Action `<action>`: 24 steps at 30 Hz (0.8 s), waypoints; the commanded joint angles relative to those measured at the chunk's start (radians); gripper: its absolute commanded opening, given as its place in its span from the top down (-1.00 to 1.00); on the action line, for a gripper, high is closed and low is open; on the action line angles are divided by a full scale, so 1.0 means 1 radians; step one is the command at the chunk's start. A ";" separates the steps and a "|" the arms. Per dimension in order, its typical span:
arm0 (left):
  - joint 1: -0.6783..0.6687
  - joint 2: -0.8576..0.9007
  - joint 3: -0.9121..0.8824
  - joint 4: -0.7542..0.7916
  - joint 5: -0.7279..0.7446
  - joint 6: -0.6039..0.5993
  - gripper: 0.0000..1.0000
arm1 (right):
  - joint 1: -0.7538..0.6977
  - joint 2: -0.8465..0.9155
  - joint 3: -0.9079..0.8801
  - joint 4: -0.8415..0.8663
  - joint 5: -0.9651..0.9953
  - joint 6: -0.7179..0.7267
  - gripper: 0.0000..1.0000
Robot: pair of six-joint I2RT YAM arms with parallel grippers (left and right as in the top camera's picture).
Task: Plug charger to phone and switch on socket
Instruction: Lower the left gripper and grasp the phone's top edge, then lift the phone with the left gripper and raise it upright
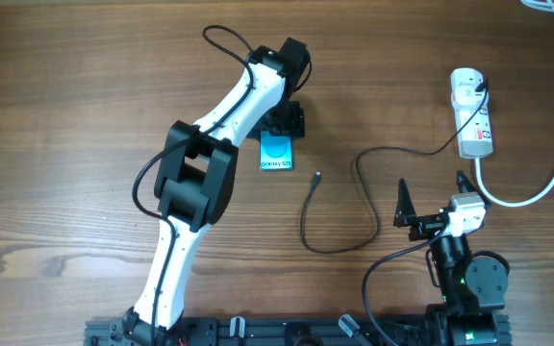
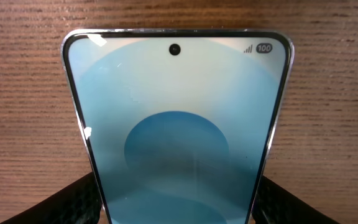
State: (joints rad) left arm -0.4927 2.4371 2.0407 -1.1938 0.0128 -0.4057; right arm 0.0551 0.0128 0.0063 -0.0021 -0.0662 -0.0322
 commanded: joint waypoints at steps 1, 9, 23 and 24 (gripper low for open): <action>0.000 -0.042 -0.026 -0.023 -0.002 -0.003 -0.56 | -0.004 -0.008 -0.001 0.003 0.013 -0.013 -0.99; 0.000 -0.205 -0.027 -0.083 0.071 -0.022 -0.57 | -0.004 -0.008 -0.001 0.003 0.013 -0.014 -1.00; -0.003 -0.243 -0.109 0.058 -0.048 -0.161 -1.00 | -0.004 -0.008 -0.001 0.003 0.013 -0.013 -1.00; -0.003 -0.243 -0.137 0.086 -0.048 -0.161 -1.00 | -0.004 -0.008 -0.001 0.002 0.013 -0.013 -1.00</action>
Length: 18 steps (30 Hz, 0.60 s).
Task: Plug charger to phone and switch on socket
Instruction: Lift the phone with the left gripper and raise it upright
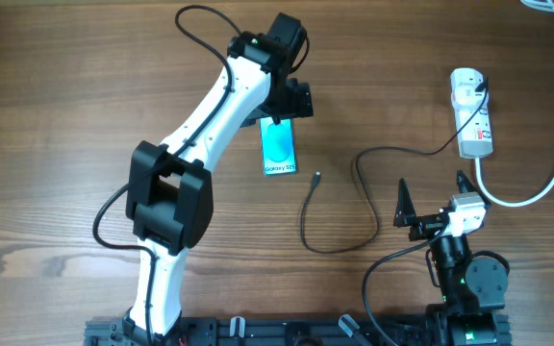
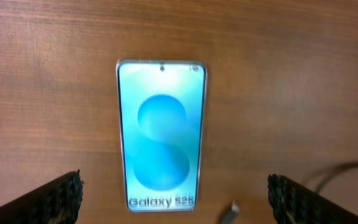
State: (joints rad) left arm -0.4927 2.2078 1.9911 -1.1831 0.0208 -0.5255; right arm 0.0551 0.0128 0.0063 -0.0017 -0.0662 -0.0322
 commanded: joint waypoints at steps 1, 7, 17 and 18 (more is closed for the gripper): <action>-0.003 -0.014 -0.125 0.116 -0.056 -0.040 -1.00 | -0.004 -0.008 -0.001 0.002 0.013 -0.013 -0.99; -0.011 -0.002 -0.198 0.197 -0.050 -0.040 -0.99 | -0.004 -0.008 -0.001 0.002 0.013 -0.013 -1.00; -0.012 0.102 -0.197 0.178 -0.008 -0.006 -0.99 | -0.004 -0.008 -0.001 0.002 0.013 -0.013 -1.00; -0.013 0.118 -0.197 0.181 -0.008 -0.005 -0.99 | -0.004 -0.008 -0.001 0.002 0.013 -0.013 -0.99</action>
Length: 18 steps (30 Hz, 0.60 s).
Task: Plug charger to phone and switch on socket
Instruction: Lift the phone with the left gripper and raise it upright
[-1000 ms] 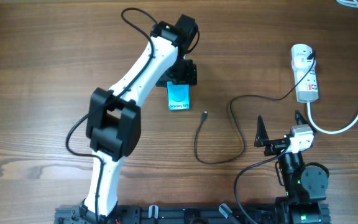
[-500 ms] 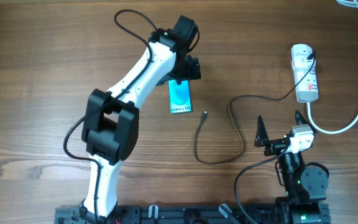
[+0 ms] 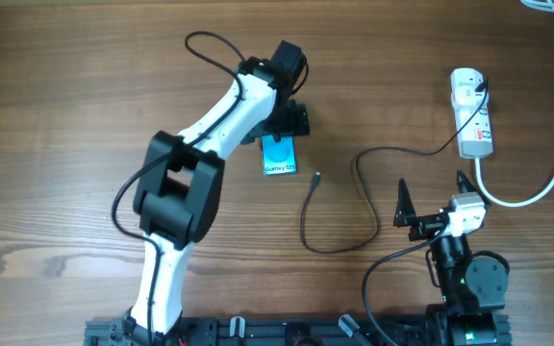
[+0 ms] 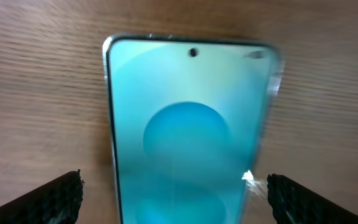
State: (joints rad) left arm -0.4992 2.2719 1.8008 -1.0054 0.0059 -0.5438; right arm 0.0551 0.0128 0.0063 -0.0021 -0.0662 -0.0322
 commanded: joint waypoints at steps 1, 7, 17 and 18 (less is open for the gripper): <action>-0.007 0.063 -0.006 0.005 0.007 0.016 -0.99 | -0.004 -0.008 -0.001 0.003 0.013 -0.013 -0.99; -0.009 0.078 -0.007 0.009 0.000 0.016 -0.96 | -0.004 -0.008 -0.001 0.003 0.013 -0.013 -1.00; -0.013 0.078 -0.007 -0.003 0.001 0.015 -0.72 | -0.004 -0.008 -0.001 0.003 0.013 -0.013 -0.99; -0.013 0.078 -0.007 -0.008 0.001 0.015 -0.67 | -0.004 -0.008 -0.001 0.003 0.013 -0.013 -1.00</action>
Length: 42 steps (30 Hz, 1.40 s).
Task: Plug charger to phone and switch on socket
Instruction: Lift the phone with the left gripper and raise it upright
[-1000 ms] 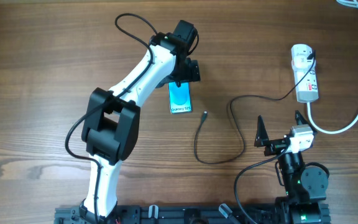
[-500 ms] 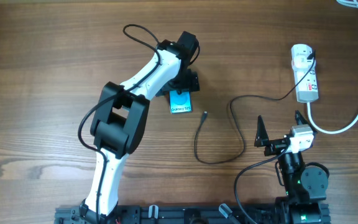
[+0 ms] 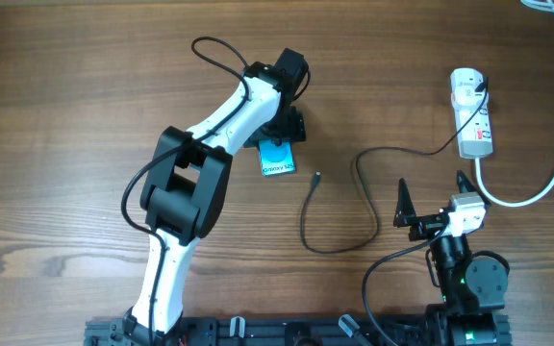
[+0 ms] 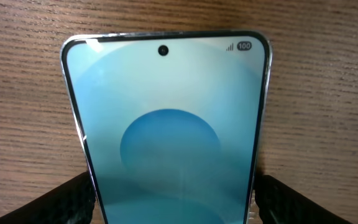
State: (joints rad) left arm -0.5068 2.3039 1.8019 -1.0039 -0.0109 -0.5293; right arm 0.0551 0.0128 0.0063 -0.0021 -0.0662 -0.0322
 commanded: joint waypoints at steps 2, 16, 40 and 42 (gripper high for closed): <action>-0.006 0.046 -0.008 -0.010 0.018 0.000 -0.66 | -0.004 -0.008 -0.001 0.003 0.013 -0.013 -0.99; -0.005 -0.011 -0.008 -0.033 0.021 -0.030 -0.48 | -0.004 -0.008 -0.001 0.003 0.013 -0.014 -1.00; 0.089 -0.175 -0.008 -0.195 0.837 0.102 -0.47 | -0.004 -0.008 -0.001 0.003 0.013 -0.013 -1.00; 0.154 -0.175 -0.008 -0.199 1.046 0.161 -0.46 | -0.004 -0.008 -0.001 0.003 0.013 -0.014 -1.00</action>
State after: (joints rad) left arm -0.4255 2.1761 1.7981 -1.1980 0.7227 -0.4534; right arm 0.0551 0.0128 0.0063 -0.0021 -0.0662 -0.0322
